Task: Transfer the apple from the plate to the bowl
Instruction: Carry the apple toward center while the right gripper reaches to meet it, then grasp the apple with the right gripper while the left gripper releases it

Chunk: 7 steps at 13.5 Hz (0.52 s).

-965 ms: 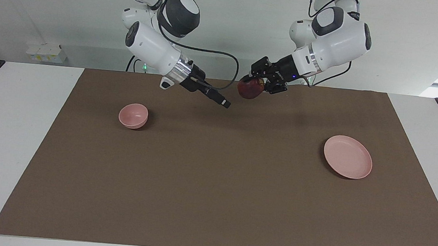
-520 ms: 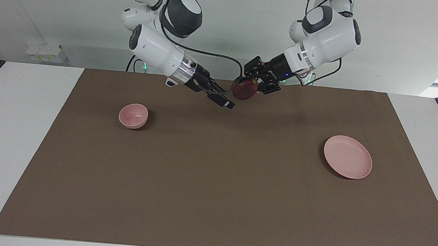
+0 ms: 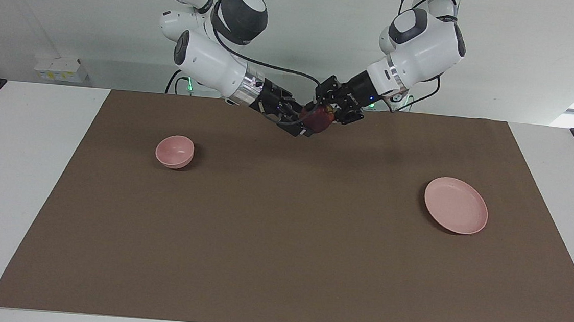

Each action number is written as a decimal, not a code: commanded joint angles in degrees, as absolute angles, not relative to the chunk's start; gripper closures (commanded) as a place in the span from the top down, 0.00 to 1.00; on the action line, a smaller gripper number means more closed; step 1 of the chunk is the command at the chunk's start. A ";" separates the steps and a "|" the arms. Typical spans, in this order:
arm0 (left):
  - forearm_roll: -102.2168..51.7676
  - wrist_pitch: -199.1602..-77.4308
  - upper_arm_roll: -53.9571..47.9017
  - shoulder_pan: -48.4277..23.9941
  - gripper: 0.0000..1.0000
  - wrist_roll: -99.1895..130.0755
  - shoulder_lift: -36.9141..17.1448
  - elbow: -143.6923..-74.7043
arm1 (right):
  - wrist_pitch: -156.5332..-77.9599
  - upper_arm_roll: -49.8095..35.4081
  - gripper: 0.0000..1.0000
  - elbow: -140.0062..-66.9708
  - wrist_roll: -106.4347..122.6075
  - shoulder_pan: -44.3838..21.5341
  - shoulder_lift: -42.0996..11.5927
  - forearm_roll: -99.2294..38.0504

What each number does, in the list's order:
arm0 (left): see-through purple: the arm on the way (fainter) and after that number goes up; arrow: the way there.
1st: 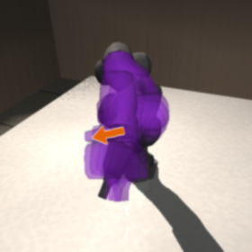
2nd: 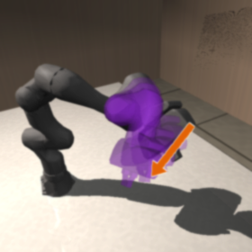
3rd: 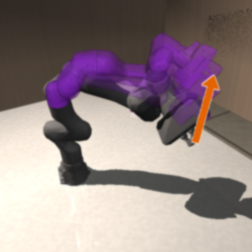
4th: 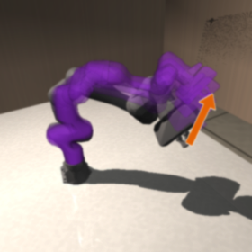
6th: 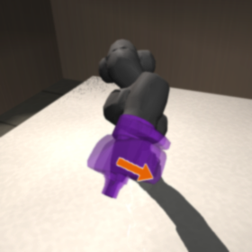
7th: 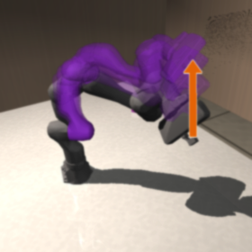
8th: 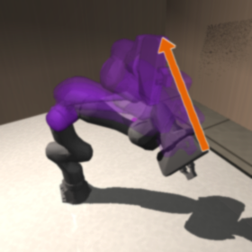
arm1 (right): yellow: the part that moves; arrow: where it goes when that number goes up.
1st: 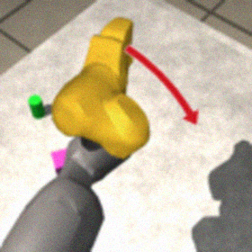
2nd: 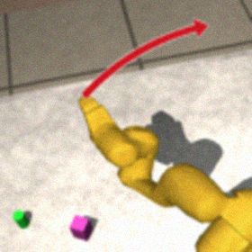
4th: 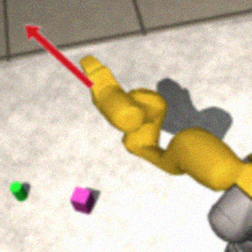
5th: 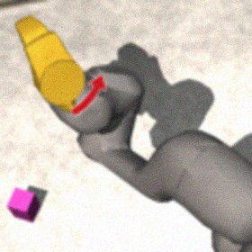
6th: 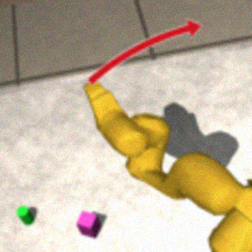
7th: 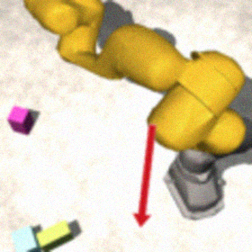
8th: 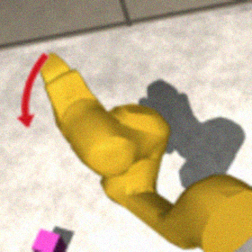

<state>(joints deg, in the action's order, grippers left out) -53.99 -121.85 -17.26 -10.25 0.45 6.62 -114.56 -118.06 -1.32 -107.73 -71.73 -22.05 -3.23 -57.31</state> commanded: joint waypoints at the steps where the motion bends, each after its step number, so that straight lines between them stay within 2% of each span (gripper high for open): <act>1: -55.02 -123.49 -16.61 -12.04 0.00 1.93 8.70 -116.54 | -117.68 -2.63 1.00 -106.79 -74.78 -21.88 -3.60 -58.62; 2: -55.02 -123.40 -16.61 -12.04 0.00 2.89 8.70 -116.54 | -117.51 -2.64 1.00 -106.79 -75.49 -21.88 -3.60 -58.62; 3: -55.02 -123.31 -16.61 -12.13 0.00 3.68 8.70 -116.46 | -117.07 -2.64 0.20 -106.61 -75.76 -21.80 -3.69 -58.62; 4: -55.02 -123.31 -16.61 -12.13 0.00 3.78 8.70 -116.54 | -116.72 -2.64 0.00 -106.09 -76.54 -21.80 -3.78 -58.28; 7: -55.02 -122.61 -16.70 -12.30 0.00 6.75 8.70 -116.11 | -116.28 -2.64 0.00 -105.82 -77.17 -21.45 -3.78 -57.57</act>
